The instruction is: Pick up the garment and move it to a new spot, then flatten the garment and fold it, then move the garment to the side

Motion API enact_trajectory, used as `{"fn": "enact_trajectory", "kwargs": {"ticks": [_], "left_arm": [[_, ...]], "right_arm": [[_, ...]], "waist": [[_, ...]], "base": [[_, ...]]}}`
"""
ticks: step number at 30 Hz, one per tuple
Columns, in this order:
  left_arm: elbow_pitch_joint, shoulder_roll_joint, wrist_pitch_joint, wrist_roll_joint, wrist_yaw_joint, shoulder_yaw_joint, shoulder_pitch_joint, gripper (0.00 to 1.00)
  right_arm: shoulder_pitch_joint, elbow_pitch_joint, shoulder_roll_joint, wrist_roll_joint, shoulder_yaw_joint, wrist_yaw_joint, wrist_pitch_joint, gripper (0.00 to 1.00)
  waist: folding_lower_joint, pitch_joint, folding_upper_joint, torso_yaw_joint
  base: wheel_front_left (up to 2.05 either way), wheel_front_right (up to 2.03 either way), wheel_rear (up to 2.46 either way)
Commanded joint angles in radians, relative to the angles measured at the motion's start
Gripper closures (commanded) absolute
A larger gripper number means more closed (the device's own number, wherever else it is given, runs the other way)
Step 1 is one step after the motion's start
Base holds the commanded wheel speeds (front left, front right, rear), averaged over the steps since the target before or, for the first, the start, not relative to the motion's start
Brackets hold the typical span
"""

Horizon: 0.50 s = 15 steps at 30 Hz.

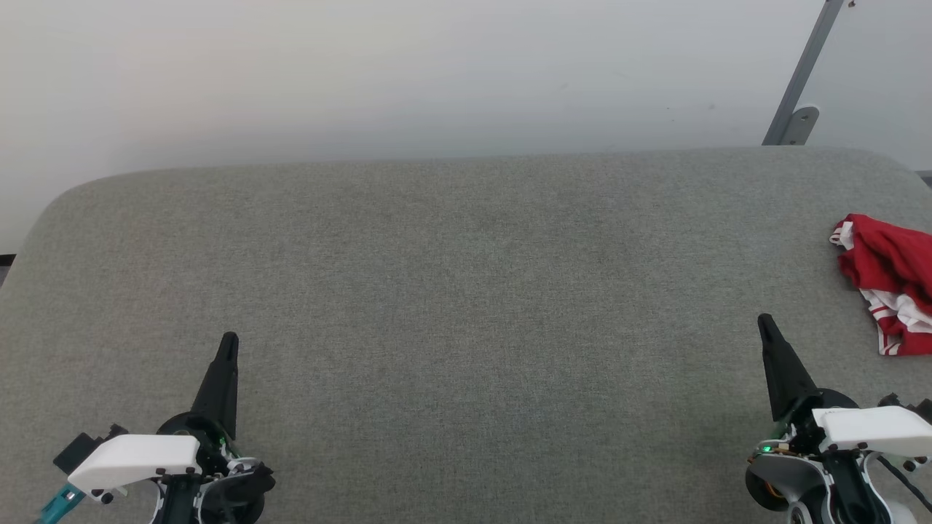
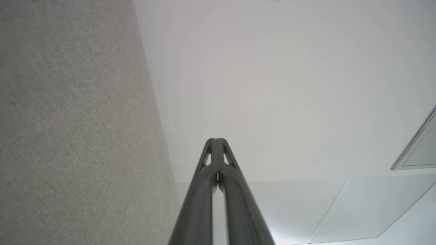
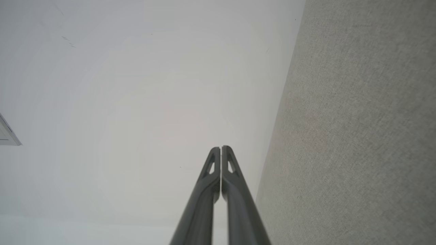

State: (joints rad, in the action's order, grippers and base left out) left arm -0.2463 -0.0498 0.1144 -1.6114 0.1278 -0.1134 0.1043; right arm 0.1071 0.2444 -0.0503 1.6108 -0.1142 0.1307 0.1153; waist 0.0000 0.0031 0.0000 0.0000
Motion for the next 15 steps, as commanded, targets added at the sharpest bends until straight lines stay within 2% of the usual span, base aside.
{"fn": "enact_trajectory", "kwargs": {"ticks": [1, 15], "left_arm": [[0.001, 0.000, 0.004, -0.002, 0.005, -0.002, 0.012, 1.00], [0.001, 0.000, 0.004, -0.002, 0.005, -0.002, 0.012, 1.00]], "right_arm": [[0.005, 0.001, 0.001, 0.004, 0.000, 0.000, 0.001, 1.00], [0.005, 0.001, 0.001, 0.004, 0.000, 0.000, 0.001, 1.00]], "waist": [[0.0000, 0.000, 0.0000, 0.000], [0.0000, 0.000, 0.0000, 0.000]], "base": [[0.00, 0.00, 0.00], [0.00, 0.00, 0.00]]}}
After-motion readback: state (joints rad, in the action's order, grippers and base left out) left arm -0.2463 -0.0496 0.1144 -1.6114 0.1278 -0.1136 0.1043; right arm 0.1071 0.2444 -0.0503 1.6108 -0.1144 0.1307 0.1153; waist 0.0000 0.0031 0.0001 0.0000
